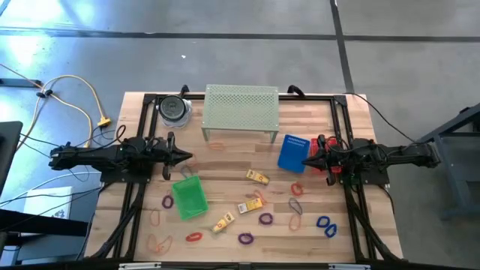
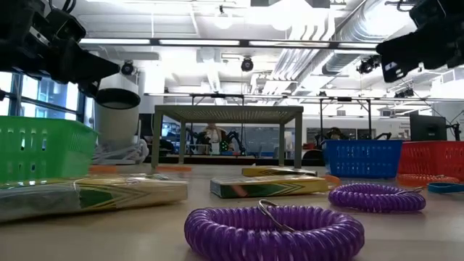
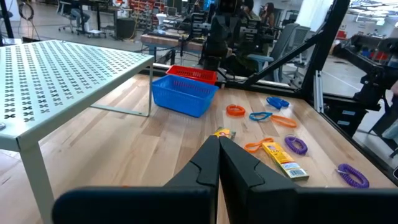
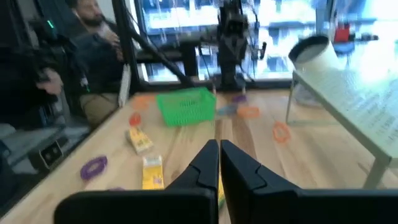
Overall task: Pick & Place Office Desk Supplies
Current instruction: Put the orange spring keychain into the blue bin
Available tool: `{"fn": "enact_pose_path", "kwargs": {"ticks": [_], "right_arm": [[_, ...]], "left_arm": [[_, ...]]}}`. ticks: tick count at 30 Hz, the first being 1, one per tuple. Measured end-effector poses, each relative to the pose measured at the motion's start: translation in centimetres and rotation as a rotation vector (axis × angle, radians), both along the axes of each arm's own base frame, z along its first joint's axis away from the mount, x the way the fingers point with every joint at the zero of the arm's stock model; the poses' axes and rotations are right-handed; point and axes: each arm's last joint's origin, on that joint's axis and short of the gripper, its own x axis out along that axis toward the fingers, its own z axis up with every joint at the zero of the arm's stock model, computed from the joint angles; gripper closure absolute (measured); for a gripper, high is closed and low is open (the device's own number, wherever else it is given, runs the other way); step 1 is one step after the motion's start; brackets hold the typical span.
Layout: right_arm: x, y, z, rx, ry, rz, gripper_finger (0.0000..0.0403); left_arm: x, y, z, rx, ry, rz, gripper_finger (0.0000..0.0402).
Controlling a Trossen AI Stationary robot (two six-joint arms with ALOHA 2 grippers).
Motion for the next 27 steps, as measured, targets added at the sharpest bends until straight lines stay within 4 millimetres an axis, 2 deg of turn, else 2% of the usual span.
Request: {"fn": "enact_pose_path", "kwargs": {"ticks": [3,9,12,15,18,21,23,27], "right_arm": [[0.4,0.2,2.2,0.031,0.069,-0.029,0.0398],[2.2,0.9,5.4,0.119,0.318,-0.076,0.0394],[3.3,1.5,6.6,0.142,0.421,-0.06,0.0373],[4.9,2.2,7.5,0.148,0.505,-0.051,0.0334],[6.1,2.8,7.2,0.132,0.647,-0.031,0.0287],[6.9,3.6,6.0,0.201,0.812,0.091,0.0249],[7.2,3.9,4.9,0.261,0.93,0.144,0.0234],[8.0,4.3,3.0,0.292,1.099,0.096,0.0228]], "left_arm": [[0.0,0.0,0.0,0.0,0.0,0.0,0.0401],[0.0,0.0,0.0,0.0,0.0,0.0,0.0401],[0.0,0.0,0.0,0.001,0.0,0.0,0.0401],[0.0,0.0,0.0,0.002,0.0,0.0,0.0401],[0.0,0.0,0.0,0.002,0.0,0.0,0.0401],[0.0,0.0,0.0,0.002,0.0,0.0,0.0401],[0.0,0.0,0.0,0.002,0.0,0.0,0.0401],[0.0,0.0,0.0,0.002,0.0,0.0,0.0401]]}}
